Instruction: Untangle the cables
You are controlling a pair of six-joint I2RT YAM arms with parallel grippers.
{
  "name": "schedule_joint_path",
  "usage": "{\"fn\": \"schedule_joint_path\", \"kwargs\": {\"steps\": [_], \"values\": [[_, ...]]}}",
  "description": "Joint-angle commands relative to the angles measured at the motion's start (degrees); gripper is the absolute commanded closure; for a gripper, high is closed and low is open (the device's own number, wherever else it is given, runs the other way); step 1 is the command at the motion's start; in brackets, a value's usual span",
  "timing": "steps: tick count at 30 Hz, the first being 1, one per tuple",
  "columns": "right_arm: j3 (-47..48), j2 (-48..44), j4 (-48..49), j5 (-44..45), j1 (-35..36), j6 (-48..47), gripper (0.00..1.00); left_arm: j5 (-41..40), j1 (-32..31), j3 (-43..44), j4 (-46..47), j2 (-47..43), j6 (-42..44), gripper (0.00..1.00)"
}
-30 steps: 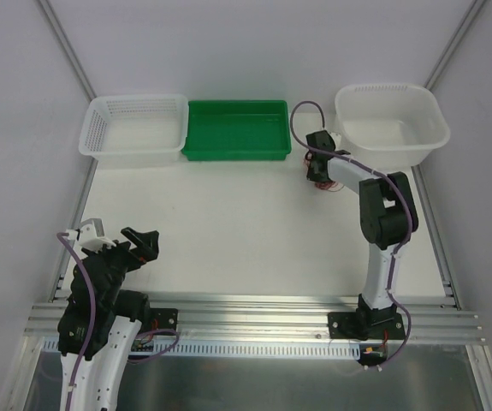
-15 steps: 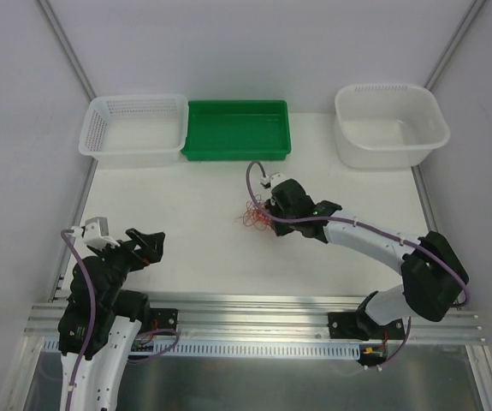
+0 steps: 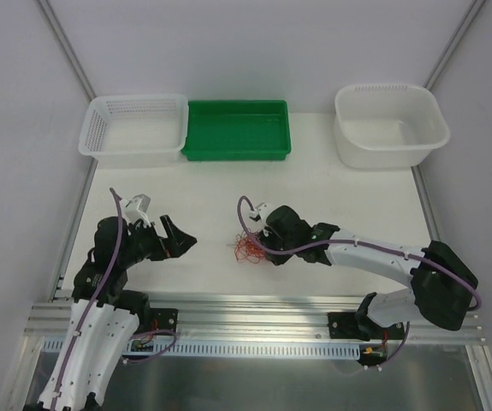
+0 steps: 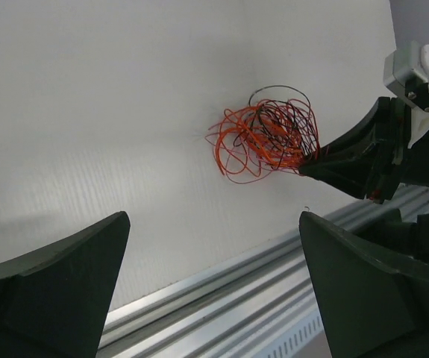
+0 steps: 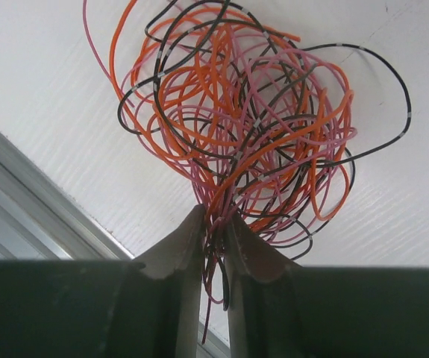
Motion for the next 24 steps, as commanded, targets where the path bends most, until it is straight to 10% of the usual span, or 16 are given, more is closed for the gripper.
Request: {"fn": "schedule_joint_path", "kwargs": {"steps": [1, 7, 16, 24], "values": [[-1.1, -5.2, 1.7, 0.2, 0.6, -0.1, 0.81, 10.5, -0.4, -1.2, 6.5, 6.8, -4.1, 0.01], [-3.6, -8.9, 1.4, 0.1, 0.6, 0.4, 0.78, 3.7, -12.8, -2.1, 13.2, 13.7, -9.2, 0.01], [-7.3, -13.6, 1.6, 5.3, 0.6, 2.9, 0.34, -18.0, -34.5, -0.9, 24.3, 29.8, -15.2, 0.01], [-9.0, -25.0, -2.5, 10.7, 0.7, 6.2, 0.22, -29.7, -40.3, 0.7, 24.5, 41.3, -21.0, 0.03]]}}
